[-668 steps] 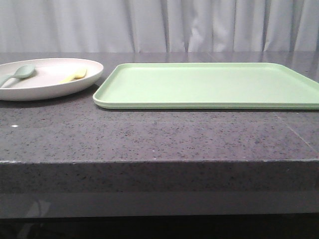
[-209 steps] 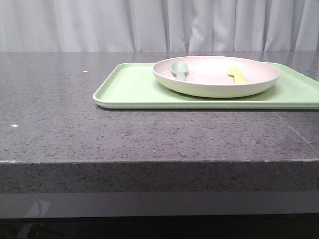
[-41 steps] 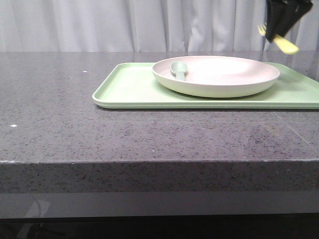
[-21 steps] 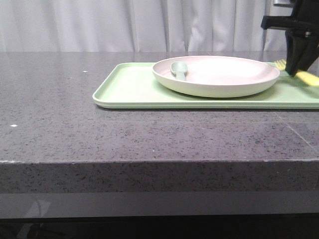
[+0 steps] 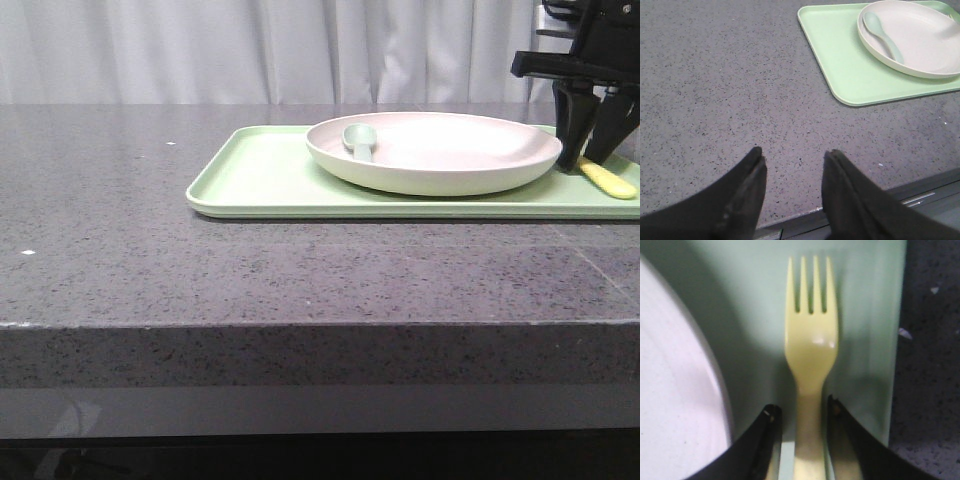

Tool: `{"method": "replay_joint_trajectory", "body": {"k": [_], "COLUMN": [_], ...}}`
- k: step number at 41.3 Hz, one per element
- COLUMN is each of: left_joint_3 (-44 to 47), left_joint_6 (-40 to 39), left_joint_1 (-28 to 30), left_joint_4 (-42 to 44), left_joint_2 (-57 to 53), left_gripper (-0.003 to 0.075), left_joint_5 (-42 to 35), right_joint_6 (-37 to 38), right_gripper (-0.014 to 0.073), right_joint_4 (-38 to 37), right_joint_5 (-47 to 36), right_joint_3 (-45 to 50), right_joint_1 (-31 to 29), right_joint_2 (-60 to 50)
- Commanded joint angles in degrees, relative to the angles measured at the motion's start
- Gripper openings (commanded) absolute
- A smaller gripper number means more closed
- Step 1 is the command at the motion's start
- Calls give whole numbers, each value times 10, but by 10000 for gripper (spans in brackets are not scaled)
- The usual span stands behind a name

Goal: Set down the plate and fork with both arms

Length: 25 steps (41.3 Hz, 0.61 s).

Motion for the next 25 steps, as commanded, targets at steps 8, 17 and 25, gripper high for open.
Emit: {"method": "replay_joint_trajectory", "body": {"k": [8, 17, 25], "left_joint_3": [-13, -13, -13], "left_joint_6": [-7, -7, -7], "left_joint_1": [0, 0, 0], "left_joint_4": [-2, -2, -2], "left_joint_2": [1, 1, 1], "left_gripper": [283, 283, 283], "left_joint_5": [-42, -42, -42], "right_joint_6": [-8, -47, -65], "right_gripper": [291, 291, 291], "right_joint_4": [5, 4, 4], "right_joint_5": [31, 24, -13], "right_joint_3": [-14, -9, 56], "right_joint_1": [-2, 15, 50], "right_joint_2": [-105, -188, -299]}}
